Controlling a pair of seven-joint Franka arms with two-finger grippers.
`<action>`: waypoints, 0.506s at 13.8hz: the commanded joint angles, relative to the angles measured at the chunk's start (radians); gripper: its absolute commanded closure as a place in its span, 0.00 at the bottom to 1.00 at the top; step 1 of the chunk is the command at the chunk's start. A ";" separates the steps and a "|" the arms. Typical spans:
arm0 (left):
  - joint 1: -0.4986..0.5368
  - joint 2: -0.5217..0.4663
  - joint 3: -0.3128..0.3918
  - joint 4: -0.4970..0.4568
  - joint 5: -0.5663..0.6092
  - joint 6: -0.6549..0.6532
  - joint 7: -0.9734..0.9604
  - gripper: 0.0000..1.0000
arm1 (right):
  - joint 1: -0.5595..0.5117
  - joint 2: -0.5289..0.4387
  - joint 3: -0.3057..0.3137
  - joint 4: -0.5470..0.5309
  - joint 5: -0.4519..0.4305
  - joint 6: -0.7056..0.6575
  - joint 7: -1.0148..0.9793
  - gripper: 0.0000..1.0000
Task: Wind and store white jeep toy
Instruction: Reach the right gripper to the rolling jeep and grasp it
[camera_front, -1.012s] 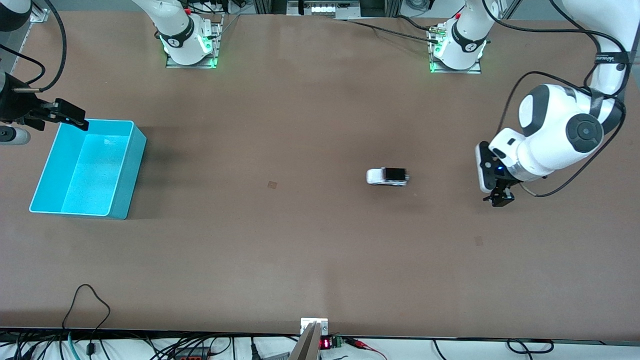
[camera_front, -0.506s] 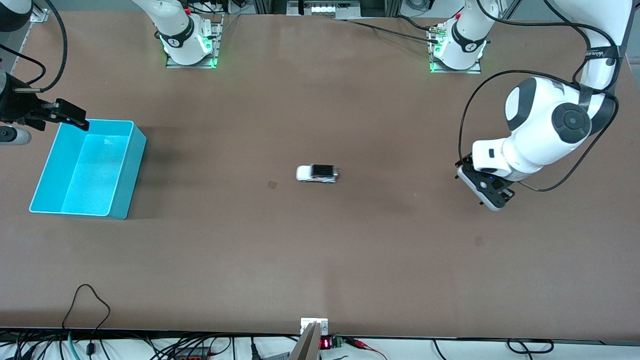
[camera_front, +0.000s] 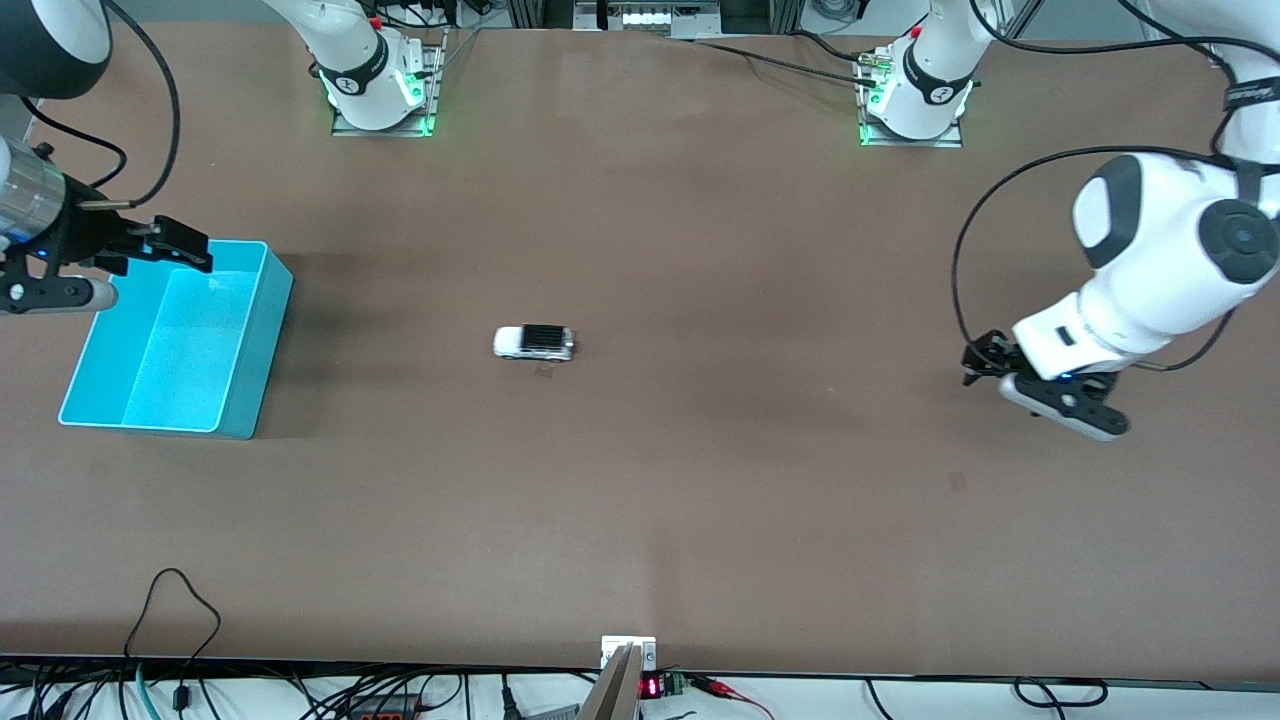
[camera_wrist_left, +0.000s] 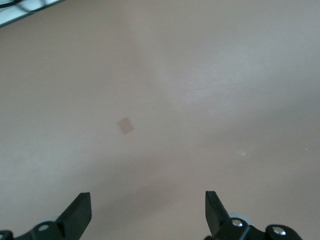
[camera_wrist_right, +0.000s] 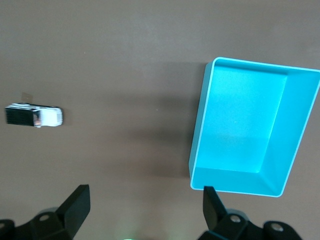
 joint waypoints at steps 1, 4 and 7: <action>-0.048 -0.046 0.065 0.058 -0.012 -0.102 -0.104 0.00 | 0.033 0.058 -0.003 0.005 0.010 -0.007 -0.006 0.00; -0.049 -0.092 0.098 0.118 -0.012 -0.182 -0.232 0.00 | 0.072 0.105 -0.003 -0.001 0.011 -0.059 -0.006 0.00; -0.049 -0.134 0.096 0.143 -0.015 -0.260 -0.295 0.00 | 0.067 0.118 -0.004 -0.058 0.019 -0.050 -0.011 0.00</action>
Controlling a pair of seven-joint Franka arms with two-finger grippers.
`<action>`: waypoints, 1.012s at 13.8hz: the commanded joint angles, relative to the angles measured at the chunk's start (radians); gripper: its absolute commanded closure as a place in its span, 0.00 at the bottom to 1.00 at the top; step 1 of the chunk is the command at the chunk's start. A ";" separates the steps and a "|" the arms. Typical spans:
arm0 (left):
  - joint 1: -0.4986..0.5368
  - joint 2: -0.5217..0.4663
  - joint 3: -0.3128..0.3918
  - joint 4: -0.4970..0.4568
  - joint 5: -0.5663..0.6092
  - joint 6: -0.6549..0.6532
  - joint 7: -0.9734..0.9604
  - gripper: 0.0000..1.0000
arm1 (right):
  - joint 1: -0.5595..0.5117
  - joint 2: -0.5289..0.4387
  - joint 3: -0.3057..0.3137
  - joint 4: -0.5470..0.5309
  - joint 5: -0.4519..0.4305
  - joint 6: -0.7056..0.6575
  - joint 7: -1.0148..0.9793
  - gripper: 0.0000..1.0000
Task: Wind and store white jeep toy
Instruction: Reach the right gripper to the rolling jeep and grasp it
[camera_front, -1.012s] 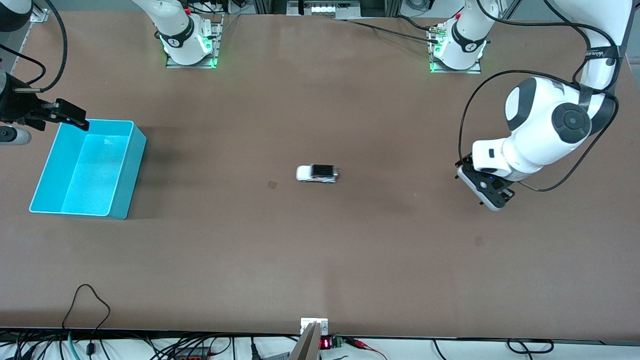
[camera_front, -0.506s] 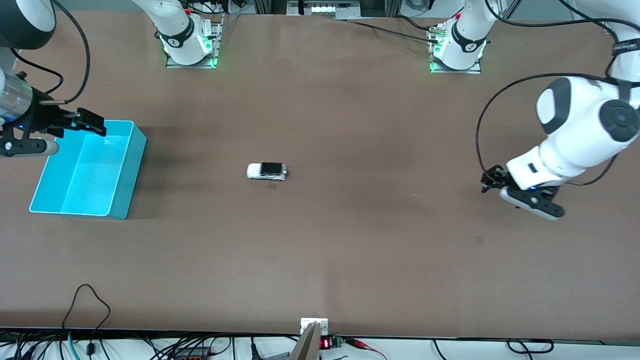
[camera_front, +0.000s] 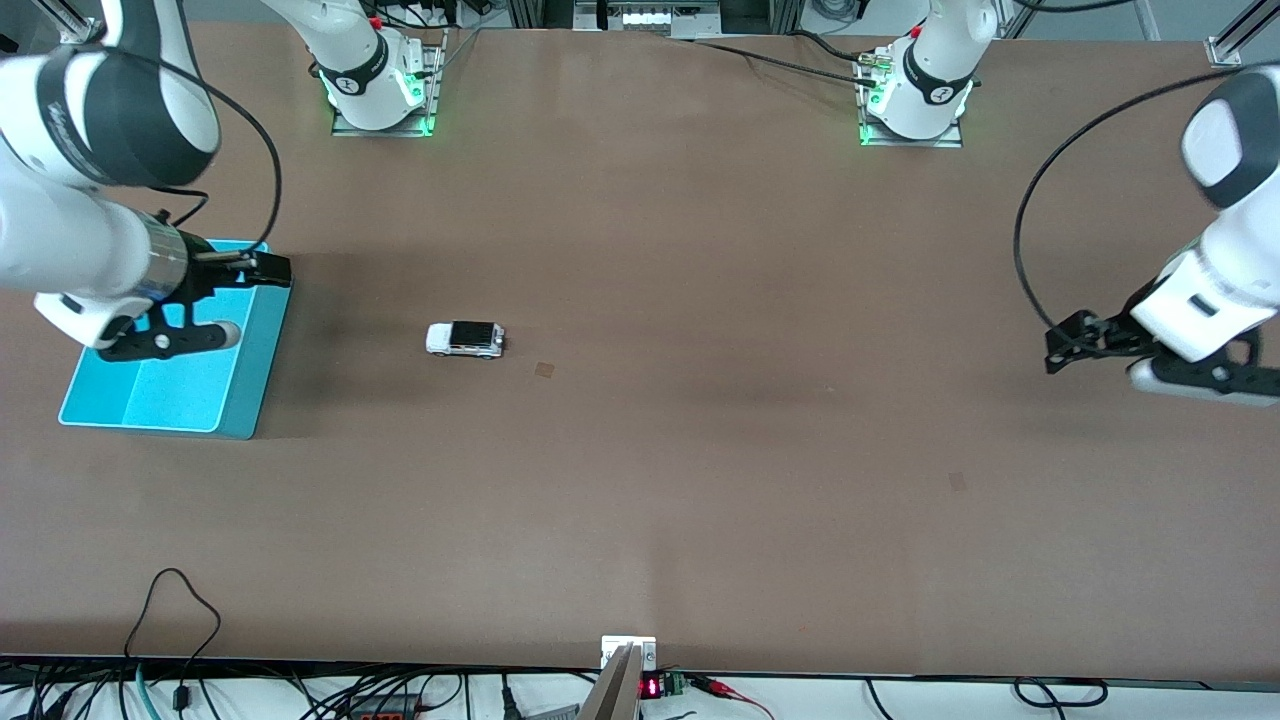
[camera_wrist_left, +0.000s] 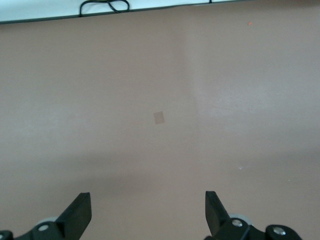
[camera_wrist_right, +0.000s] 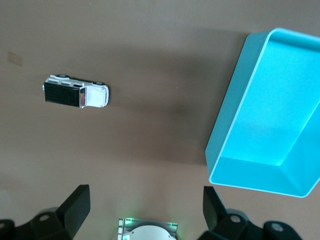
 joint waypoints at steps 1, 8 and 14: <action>-0.013 -0.029 0.015 0.022 -0.015 -0.079 -0.054 0.00 | -0.005 -0.012 -0.005 -0.054 0.027 0.000 -0.008 0.00; -0.004 -0.055 0.016 0.061 -0.014 -0.221 -0.051 0.00 | -0.006 -0.166 -0.003 -0.380 0.041 0.268 -0.160 0.00; 0.005 -0.074 0.016 0.058 -0.009 -0.237 -0.057 0.00 | -0.142 -0.260 0.206 -0.608 0.038 0.476 -0.743 0.00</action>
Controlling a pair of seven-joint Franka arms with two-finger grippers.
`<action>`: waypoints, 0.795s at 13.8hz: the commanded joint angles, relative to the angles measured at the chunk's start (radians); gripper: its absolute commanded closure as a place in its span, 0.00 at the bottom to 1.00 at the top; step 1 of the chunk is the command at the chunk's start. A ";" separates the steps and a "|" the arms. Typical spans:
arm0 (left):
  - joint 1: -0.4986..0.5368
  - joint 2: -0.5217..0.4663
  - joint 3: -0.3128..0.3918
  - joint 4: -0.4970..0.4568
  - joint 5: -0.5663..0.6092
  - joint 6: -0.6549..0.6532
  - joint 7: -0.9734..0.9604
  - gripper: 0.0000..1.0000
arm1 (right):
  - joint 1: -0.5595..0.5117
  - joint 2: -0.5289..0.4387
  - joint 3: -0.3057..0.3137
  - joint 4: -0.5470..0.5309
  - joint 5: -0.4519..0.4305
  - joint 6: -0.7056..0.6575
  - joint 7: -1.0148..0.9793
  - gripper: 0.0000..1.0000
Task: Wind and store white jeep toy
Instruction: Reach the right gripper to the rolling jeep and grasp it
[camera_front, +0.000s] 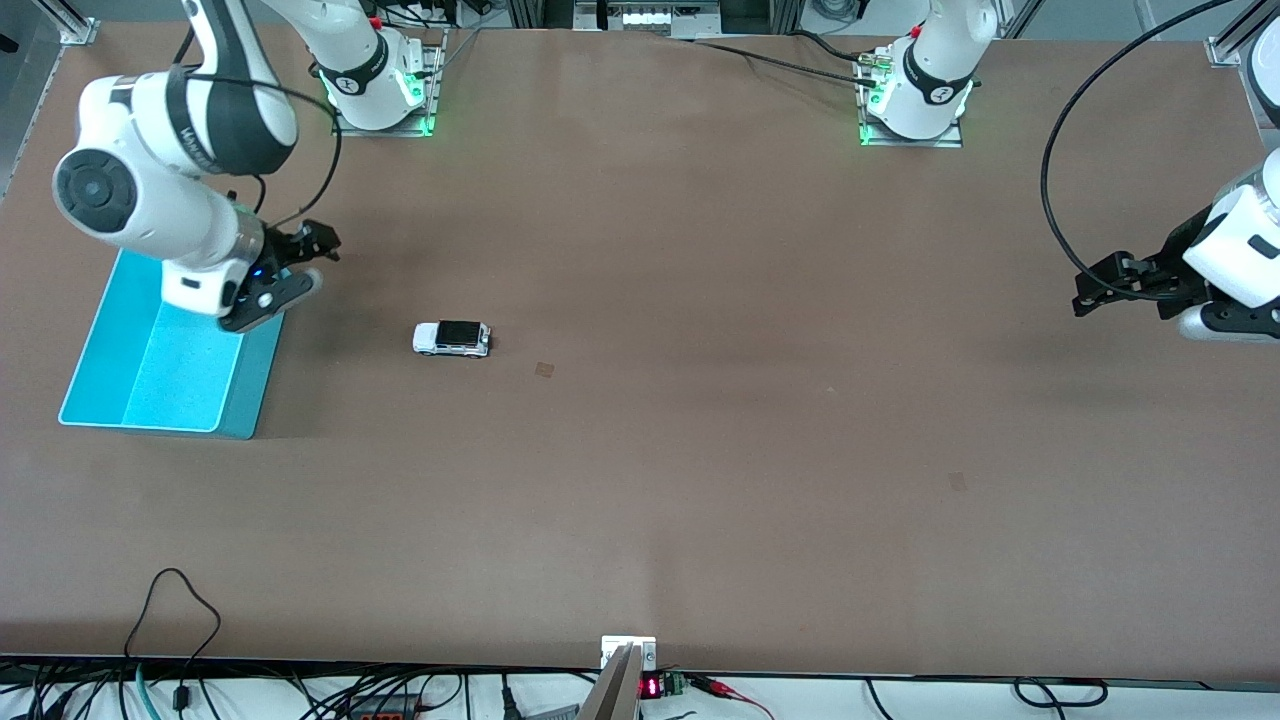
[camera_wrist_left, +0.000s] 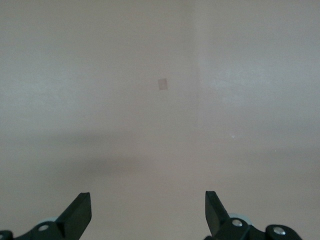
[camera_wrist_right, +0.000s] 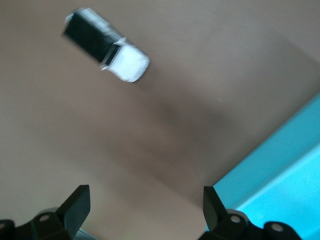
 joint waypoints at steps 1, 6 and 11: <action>0.010 -0.019 0.005 0.007 -0.011 -0.016 -0.016 0.00 | -0.104 -0.035 0.182 -0.071 0.015 0.082 -0.233 0.00; 0.012 -0.039 0.005 0.050 -0.014 -0.116 -0.066 0.00 | -0.099 0.019 0.323 -0.117 0.001 0.278 -0.370 0.00; 0.004 -0.003 -0.007 0.091 -0.011 -0.154 -0.097 0.00 | -0.096 0.138 0.351 -0.117 -0.055 0.464 -0.578 0.00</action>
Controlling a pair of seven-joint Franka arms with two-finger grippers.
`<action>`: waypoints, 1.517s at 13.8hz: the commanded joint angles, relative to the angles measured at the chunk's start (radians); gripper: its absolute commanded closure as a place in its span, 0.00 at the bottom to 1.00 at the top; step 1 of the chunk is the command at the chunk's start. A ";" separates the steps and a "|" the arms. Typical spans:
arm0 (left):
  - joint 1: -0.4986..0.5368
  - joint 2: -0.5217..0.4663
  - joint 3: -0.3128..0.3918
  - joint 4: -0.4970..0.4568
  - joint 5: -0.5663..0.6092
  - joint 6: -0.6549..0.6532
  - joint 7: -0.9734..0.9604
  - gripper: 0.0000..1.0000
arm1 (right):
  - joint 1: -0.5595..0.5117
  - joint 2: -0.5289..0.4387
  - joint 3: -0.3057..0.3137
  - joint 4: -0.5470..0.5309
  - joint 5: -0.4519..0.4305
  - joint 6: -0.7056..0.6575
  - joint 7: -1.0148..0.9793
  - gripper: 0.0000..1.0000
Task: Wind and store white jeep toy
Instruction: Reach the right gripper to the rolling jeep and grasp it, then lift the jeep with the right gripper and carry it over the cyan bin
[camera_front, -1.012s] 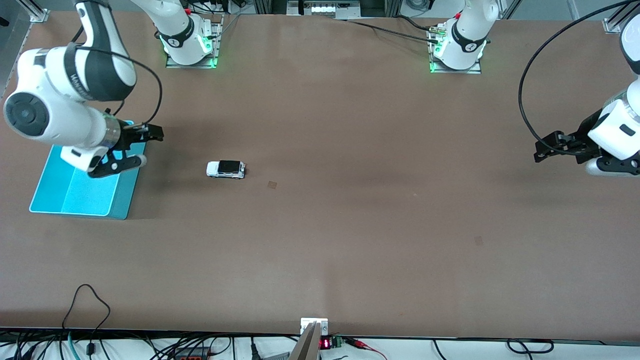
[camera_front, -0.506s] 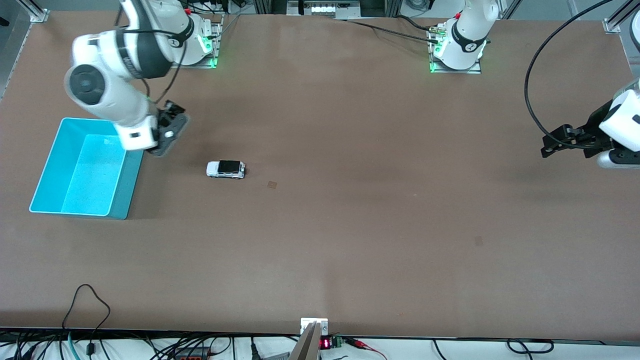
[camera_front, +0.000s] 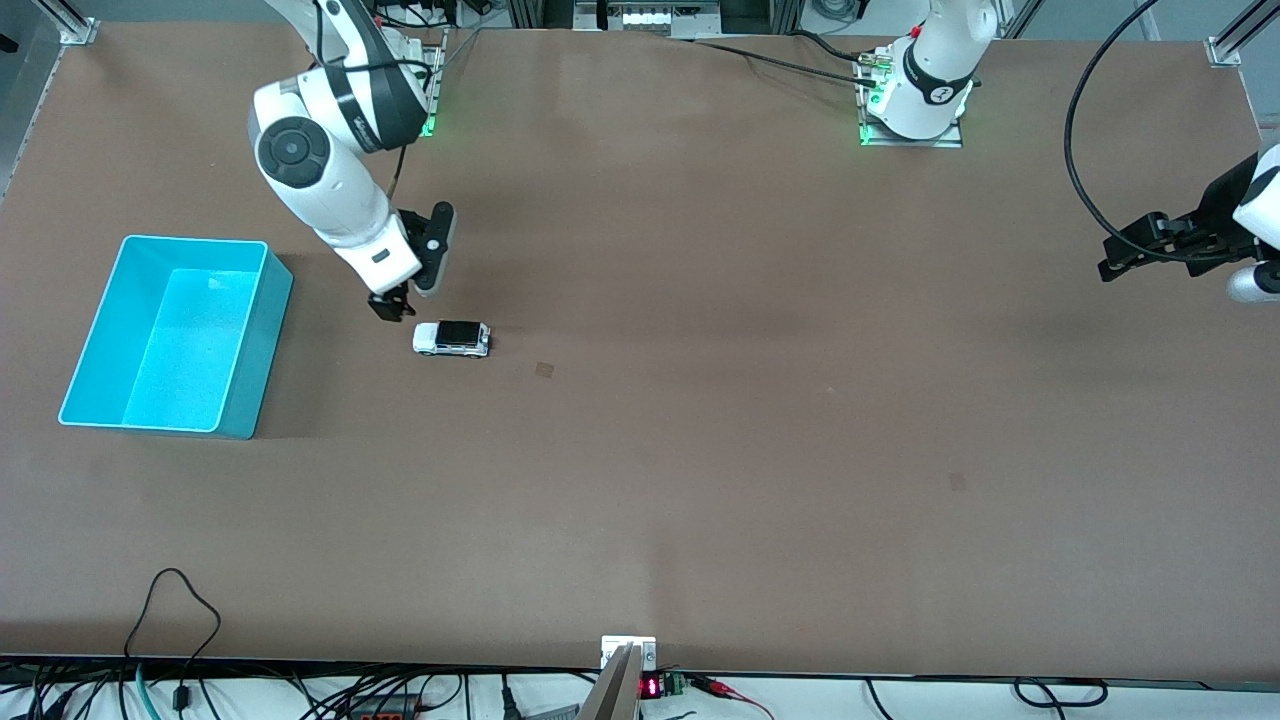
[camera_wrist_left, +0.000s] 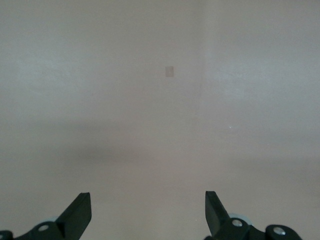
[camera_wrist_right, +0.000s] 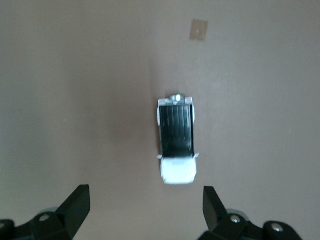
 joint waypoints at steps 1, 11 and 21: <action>0.003 0.031 -0.008 0.017 -0.011 -0.013 -0.011 0.00 | -0.018 0.072 0.015 0.004 -0.017 0.081 -0.103 0.00; -0.076 0.031 0.057 0.012 -0.020 0.026 -0.008 0.00 | -0.018 0.239 0.009 0.027 -0.038 0.237 -0.089 0.00; -0.127 0.014 0.107 -0.023 -0.023 0.069 0.040 0.00 | -0.010 0.344 -0.021 0.030 -0.092 0.340 -0.075 0.15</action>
